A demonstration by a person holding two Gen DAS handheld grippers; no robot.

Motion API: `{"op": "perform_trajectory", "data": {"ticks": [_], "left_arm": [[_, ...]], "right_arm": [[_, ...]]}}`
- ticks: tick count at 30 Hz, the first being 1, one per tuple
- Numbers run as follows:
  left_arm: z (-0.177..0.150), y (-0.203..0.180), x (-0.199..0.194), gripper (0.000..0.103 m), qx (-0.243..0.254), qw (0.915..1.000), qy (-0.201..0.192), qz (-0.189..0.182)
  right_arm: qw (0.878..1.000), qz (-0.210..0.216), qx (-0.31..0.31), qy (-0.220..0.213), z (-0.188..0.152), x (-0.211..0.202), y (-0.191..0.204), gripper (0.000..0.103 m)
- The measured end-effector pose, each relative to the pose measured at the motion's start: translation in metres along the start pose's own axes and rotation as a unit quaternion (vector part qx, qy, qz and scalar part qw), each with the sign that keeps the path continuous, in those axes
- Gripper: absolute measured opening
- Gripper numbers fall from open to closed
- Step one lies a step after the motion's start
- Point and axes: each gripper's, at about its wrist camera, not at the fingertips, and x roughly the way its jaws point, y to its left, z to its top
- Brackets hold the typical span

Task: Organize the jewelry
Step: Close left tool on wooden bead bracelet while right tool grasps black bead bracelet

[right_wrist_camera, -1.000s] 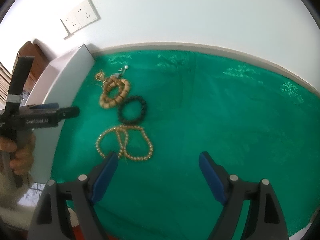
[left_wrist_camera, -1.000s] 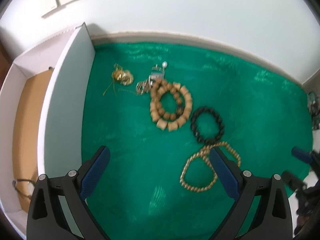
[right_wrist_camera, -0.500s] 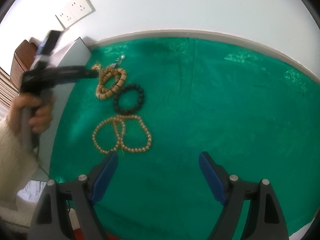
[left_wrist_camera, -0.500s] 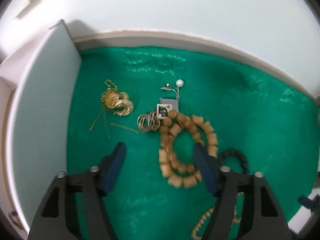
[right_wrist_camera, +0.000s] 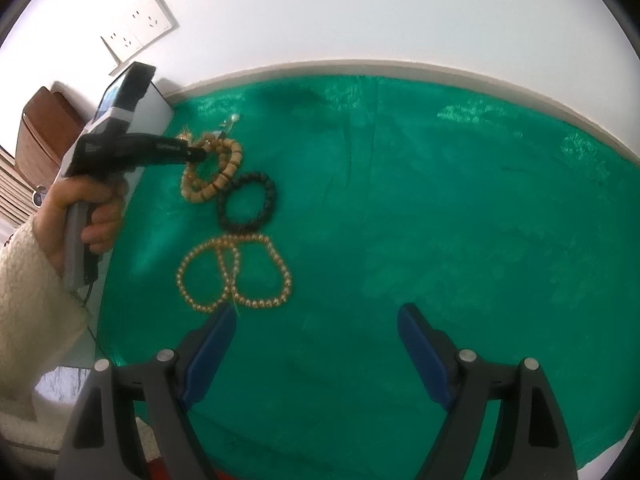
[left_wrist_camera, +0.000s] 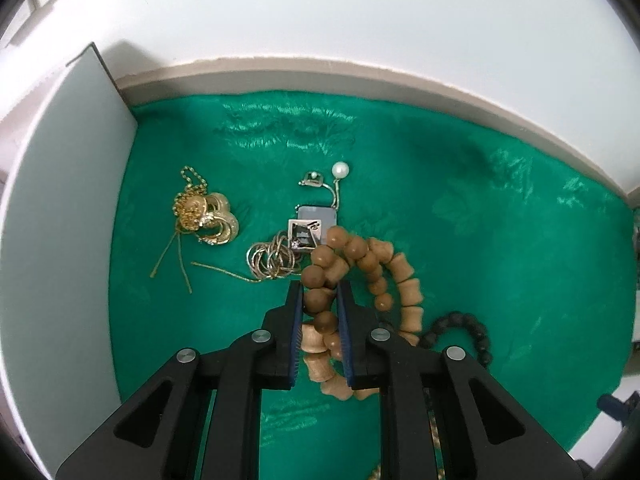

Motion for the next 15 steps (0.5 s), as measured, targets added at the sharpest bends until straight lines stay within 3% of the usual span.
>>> {"op": "perform_trajectory", "data": {"ticks": [15], "left_arm": [[-0.010,0.004,-0.052,0.015,-0.003,0.9995,-0.015,-0.028]], "right_arm": [[1.000,0.007,-0.012,0.007,0.001,0.003,0.009,0.085]]}}
